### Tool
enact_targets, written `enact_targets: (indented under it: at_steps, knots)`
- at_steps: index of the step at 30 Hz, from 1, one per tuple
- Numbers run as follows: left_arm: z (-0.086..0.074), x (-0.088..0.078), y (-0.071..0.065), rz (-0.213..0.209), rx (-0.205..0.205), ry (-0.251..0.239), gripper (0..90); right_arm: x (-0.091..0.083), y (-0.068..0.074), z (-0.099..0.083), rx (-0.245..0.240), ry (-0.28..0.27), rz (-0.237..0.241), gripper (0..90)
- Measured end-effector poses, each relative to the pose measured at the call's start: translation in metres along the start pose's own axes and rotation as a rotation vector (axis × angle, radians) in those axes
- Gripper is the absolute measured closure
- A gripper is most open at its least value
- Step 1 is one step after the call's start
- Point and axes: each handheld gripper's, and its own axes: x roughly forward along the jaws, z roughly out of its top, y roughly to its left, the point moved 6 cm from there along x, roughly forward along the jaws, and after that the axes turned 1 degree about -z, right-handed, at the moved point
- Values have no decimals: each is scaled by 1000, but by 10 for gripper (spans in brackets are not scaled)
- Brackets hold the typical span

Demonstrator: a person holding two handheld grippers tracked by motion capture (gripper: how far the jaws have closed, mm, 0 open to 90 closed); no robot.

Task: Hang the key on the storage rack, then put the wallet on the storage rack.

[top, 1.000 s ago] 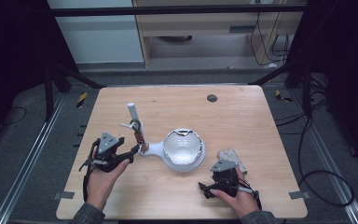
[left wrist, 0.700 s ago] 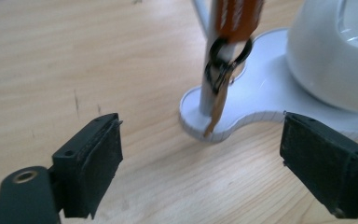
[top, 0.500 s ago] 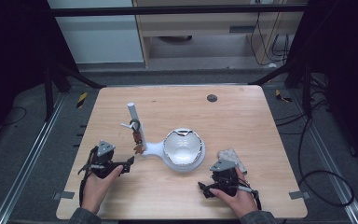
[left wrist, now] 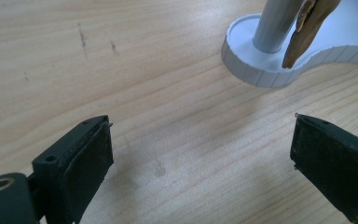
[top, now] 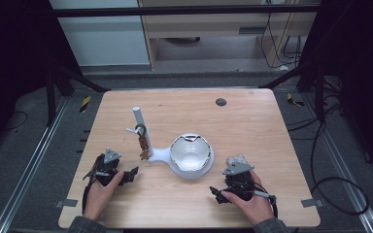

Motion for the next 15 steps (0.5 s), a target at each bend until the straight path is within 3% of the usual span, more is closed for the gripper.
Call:
enact_targets:
  at_steps: [2,3,5,8,15]
  knots:
    - [-1,-1,-1,1,-24,-11,55,-9,-6,1,-7,22,-15,71]
    - [-2,-2,-2,-10,-14,-15,57,-14,-10,2,-6,32,-28,71]
    - [-3,-1,-2,-8,-3,-8,47,-23,-20,1,18,70,-43,72]
    - [-4,3,0,-8,-21,5,47,-32,-34,-1,43,119,-54,104]
    - [-7,7,0,11,20,22,36,-40,-56,-8,106,215,-78,127]
